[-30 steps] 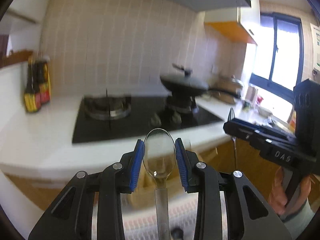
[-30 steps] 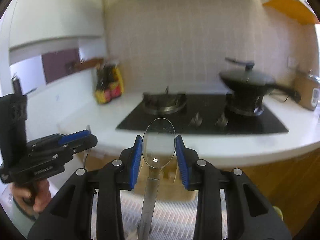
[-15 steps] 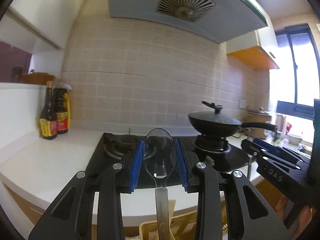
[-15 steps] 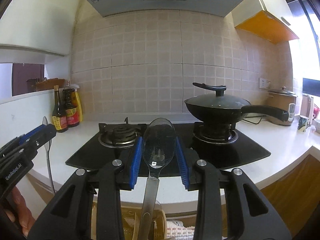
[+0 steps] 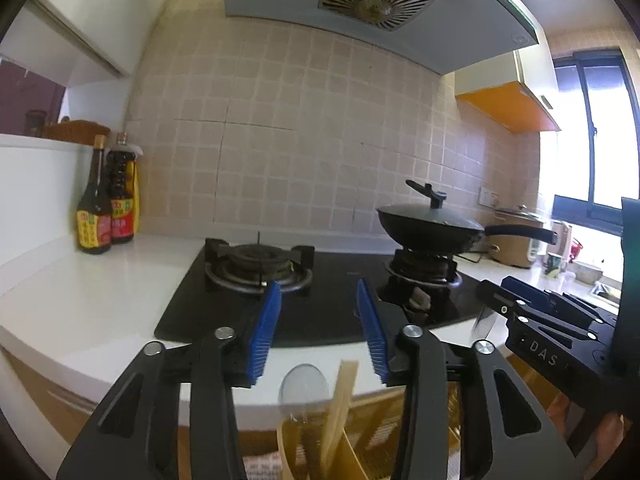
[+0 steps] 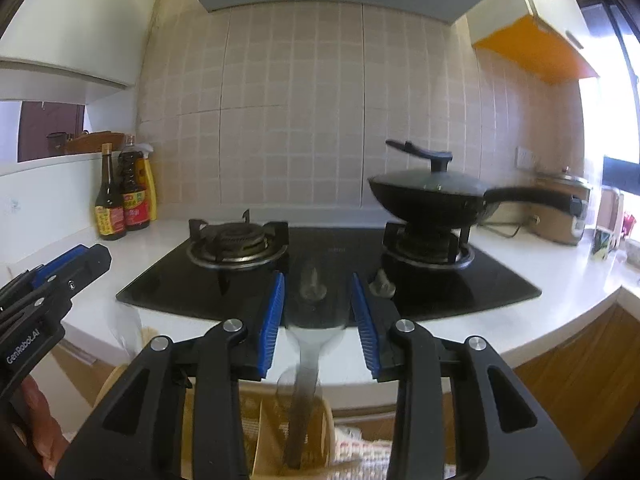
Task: Organize utensils
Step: 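Lift both clear spoons and drop them into the tan caddy, then move both open tools back over the remaining utensils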
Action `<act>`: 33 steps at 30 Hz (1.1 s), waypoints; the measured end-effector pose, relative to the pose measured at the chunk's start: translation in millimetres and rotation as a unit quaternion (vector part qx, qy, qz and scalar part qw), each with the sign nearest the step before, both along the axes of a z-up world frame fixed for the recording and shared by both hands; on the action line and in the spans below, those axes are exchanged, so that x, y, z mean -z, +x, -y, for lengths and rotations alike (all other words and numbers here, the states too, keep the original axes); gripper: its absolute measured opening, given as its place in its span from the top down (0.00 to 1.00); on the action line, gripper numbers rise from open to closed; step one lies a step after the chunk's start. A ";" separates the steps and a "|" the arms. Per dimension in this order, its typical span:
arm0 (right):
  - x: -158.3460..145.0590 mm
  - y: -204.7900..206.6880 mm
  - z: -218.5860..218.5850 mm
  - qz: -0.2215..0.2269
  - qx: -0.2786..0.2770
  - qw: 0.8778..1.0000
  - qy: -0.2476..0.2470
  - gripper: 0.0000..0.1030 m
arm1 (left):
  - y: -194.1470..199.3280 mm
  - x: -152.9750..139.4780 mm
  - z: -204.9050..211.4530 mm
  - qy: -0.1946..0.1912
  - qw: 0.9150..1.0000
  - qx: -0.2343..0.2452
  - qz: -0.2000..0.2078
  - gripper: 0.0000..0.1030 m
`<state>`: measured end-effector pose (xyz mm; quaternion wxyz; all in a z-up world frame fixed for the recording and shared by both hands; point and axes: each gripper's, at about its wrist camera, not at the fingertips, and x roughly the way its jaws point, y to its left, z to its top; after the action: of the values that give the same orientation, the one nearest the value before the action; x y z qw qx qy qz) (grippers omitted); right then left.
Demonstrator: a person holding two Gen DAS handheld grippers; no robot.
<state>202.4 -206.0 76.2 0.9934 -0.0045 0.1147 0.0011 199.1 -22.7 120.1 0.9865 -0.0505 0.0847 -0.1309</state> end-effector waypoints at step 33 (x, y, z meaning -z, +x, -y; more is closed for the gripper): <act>160.9 -101.6 22.3 -0.457 -0.061 0.885 0.068 0.53 | -142.2 153.3 -21.1 0.166 0.890 0.149 -0.398 0.66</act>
<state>100.7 -228.3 -84.8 0.8267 0.0575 0.5551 0.0716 56.9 -1.7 -33.2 0.8331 0.0794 0.4972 -0.2289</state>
